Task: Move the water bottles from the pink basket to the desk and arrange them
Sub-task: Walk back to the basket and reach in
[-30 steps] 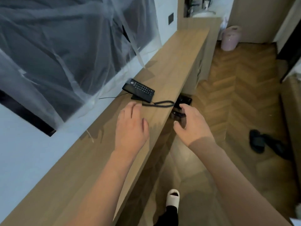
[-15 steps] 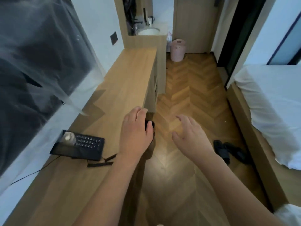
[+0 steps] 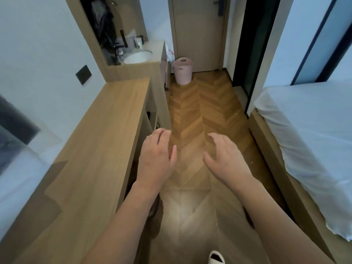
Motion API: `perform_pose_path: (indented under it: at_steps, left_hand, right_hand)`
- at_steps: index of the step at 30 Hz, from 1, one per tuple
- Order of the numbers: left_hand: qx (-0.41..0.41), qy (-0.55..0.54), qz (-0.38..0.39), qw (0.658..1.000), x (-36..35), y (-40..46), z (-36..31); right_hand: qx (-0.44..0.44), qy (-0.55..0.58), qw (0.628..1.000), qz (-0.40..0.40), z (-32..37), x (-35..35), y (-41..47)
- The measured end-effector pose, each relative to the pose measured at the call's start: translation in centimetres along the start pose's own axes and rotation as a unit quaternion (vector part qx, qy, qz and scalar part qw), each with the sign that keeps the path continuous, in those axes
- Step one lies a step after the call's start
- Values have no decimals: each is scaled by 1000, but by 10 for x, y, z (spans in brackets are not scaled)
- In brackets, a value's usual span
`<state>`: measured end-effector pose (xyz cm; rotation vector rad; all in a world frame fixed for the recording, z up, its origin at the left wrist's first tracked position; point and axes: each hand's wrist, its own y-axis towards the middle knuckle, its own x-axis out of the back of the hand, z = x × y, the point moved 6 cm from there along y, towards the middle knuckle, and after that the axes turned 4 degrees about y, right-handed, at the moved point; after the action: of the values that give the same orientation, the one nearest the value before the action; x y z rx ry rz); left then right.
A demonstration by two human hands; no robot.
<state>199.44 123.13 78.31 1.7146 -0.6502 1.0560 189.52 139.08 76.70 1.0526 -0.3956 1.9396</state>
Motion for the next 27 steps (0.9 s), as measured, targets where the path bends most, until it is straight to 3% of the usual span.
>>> perform_pose_path:
  at_steps: [8, 27]
  left_hand:
    - [21, -21, 13, 999, -87, 153, -15]
    - [15, -63, -5, 998, -293, 584, 45]
  right_hand:
    - [-16, -1, 1000, 17, -57, 14, 161]
    - [-17, -20, 1000, 10, -130, 19, 628]
